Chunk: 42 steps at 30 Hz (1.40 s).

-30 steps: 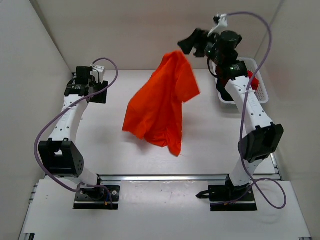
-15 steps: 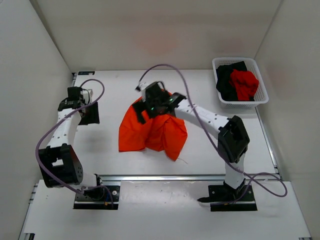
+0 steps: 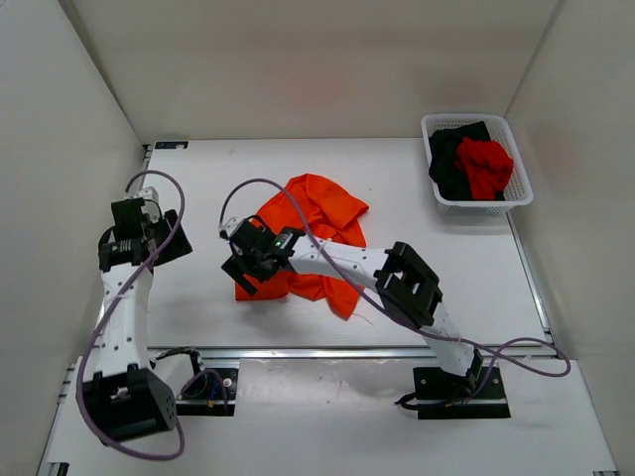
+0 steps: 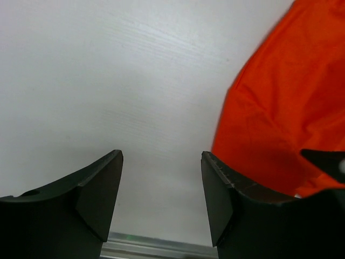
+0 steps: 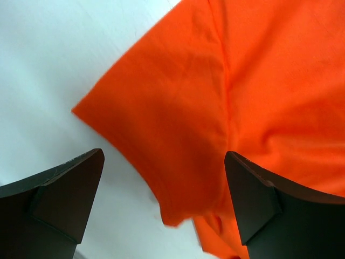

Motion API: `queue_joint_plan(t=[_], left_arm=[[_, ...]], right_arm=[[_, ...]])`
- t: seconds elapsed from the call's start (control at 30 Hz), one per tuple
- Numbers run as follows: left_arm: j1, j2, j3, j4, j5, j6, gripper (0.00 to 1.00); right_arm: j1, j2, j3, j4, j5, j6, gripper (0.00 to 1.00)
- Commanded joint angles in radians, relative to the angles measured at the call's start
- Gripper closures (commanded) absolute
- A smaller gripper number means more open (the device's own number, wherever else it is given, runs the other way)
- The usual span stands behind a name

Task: Fold and stack the t-shirts
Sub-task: Move the tshirt to the center of the board, then flatten out the tshirt

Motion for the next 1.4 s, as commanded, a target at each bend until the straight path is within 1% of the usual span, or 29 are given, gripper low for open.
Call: queue_joint_plan(t=[0.0, 0.07, 0.1, 0.13, 0.17, 0.23, 0.27, 0.3, 0.33, 0.37, 0.4, 0.47, 0.5, 0.53, 0.67, 0.73, 0.8, 0.83, 0.87, 0.9, 0.93, 0.97, 1.1, 1.13, 1.23, 1.27, 1.3, 1.33, 1.37], left_arm=[[-0.024, -0.112, 0.001, 0.024, -0.038, -0.105, 0.29], [-0.033, -0.186, -0.005, 0.028, -0.080, -0.151, 0.28], [-0.040, -0.206, 0.006, 0.024, -0.118, -0.176, 0.26], [-0.052, -0.246, 0.021, 0.019, -0.149, -0.200, 0.26], [-0.085, -0.286, 0.042, 0.016, -0.219, -0.213, 0.26], [-0.109, -0.359, 0.053, 0.031, -0.401, -0.246, 0.22], [-0.134, -0.407, 0.043, 0.040, -0.449, -0.262, 0.21], [-0.157, -0.421, 0.036, 0.045, -0.509, -0.271, 0.20], [-0.165, -0.448, 0.033, 0.039, -0.523, -0.262, 0.20], [-0.175, -0.461, 0.035, 0.028, -0.528, -0.256, 0.21], [-0.184, -0.464, 0.033, 0.022, -0.510, -0.251, 0.19], [-0.188, -0.476, 0.038, 0.002, -0.509, -0.256, 0.19], [-0.187, -0.479, 0.047, -0.003, -0.514, -0.260, 0.20], [-0.190, -0.482, 0.047, -0.009, -0.509, -0.260, 0.19], [-0.181, -0.485, 0.033, -0.006, -0.474, -0.271, 0.20], [-0.170, -0.487, 0.030, -0.012, -0.457, -0.266, 0.20], [-0.158, -0.488, 0.016, -0.013, -0.440, -0.265, 0.20], [-0.158, -0.488, 0.015, -0.010, -0.442, -0.268, 0.21], [-0.153, -0.487, 0.006, -0.012, -0.425, -0.268, 0.21], [-0.147, -0.490, 0.003, -0.013, -0.430, -0.271, 0.21], [-0.145, -0.490, 0.000, -0.018, -0.419, -0.272, 0.21], [-0.133, -0.485, 0.012, -0.015, -0.422, -0.263, 0.21], [-0.132, -0.470, 0.053, -0.009, -0.451, -0.239, 0.21], [-0.129, -0.468, 0.059, -0.012, -0.445, -0.227, 0.22], [-0.127, -0.449, 0.122, -0.003, -0.427, -0.214, 0.21], [-0.130, -0.442, 0.131, -0.003, -0.408, -0.208, 0.21], [-0.130, -0.435, 0.151, 0.014, -0.378, -0.187, 0.21], [-0.142, -0.429, 0.157, 0.034, -0.326, -0.164, 0.22], [-0.147, -0.421, 0.154, 0.045, -0.234, -0.147, 0.21]], right_arm=[[0.038, 0.063, 0.102, -0.027, 0.146, 0.032, 0.08], [0.041, 0.111, 0.177, -0.068, 0.164, 0.082, 0.08], [0.038, 0.166, 0.280, -0.134, 0.151, 0.099, 0.10], [0.039, 0.241, 0.412, -0.215, 0.142, 0.149, 0.11], [0.038, 0.272, 0.476, -0.255, 0.133, 0.183, 0.13], [0.047, 0.402, 0.711, -0.363, 0.134, 0.216, 0.13], [0.064, 0.457, 0.761, -0.381, 0.163, 0.227, 0.14], [0.074, 0.482, 0.850, -0.409, 0.176, 0.224, 0.14], [0.088, 0.524, 0.916, -0.433, 0.187, 0.228, 0.13], [0.094, 0.539, 0.942, -0.443, 0.181, 0.249, 0.14], [0.095, 0.559, 0.956, -0.478, 0.167, 0.301, 0.14], [0.078, 0.582, 0.955, -0.560, 0.158, 0.381, 0.16], [0.078, 0.584, 0.955, -0.569, 0.168, 0.401, 0.18], [0.072, 0.593, 0.964, -0.598, 0.185, 0.399, 0.18], [0.081, 0.602, 0.973, -0.613, 0.205, 0.357, 0.18], [0.084, 0.610, 0.930, -0.639, 0.190, 0.389, 0.19], [0.082, 0.627, 0.918, -0.676, 0.147, 0.400, 0.22], [0.087, 0.640, 0.938, -0.699, 0.103, 0.392, 0.31], [0.079, 0.669, 0.986, -0.702, 0.073, 0.385, 0.51], [0.082, 0.688, 1.001, -0.678, 0.026, 0.366, 0.64], [0.078, 0.685, 0.981, -0.668, -0.002, 0.357, 0.80], [0.055, 0.677, 0.999, -0.647, -0.054, 0.342, 1.00], [-0.007, 0.579, 1.002, -0.584, -0.074, 0.300, 1.00], [-0.036, 0.521, 1.002, -0.541, -0.076, 0.281, 1.00], [-0.115, 0.351, 0.975, -0.402, -0.077, 0.265, 1.00], [-0.143, 0.264, 0.914, -0.319, -0.076, 0.259, 1.00], [-0.163, 0.160, 0.869, -0.276, -0.070, 0.242, 1.00], [-0.172, 0.053, 0.767, -0.197, -0.045, 0.221, 1.00], [-0.186, 0.000, 0.681, -0.128, -0.027, 0.218, 1.00]])
